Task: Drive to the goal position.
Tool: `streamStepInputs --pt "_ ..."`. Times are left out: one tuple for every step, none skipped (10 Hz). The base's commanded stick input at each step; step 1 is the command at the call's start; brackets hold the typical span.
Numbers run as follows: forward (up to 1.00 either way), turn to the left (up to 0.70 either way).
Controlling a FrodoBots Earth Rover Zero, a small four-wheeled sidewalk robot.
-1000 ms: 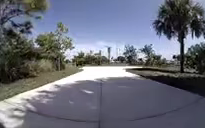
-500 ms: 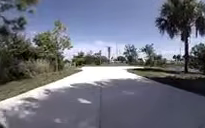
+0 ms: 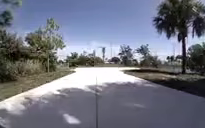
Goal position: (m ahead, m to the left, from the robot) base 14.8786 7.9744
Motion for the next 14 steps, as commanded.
streamStepInputs --pt "0.85 0.00" --pt "0.85 0.00" --pt "0.85 0.00" --pt "0.85 0.00" --pt "0.85 0.00" --pt "0.85 0.00" --pt "0.85 0.00" --pt "0.85 0.00" --pt "0.85 0.00" --pt "0.85 0.00" --pt "0.85 0.00" --pt "0.85 0.00" --pt "0.85 0.00" --pt "0.85 0.00"
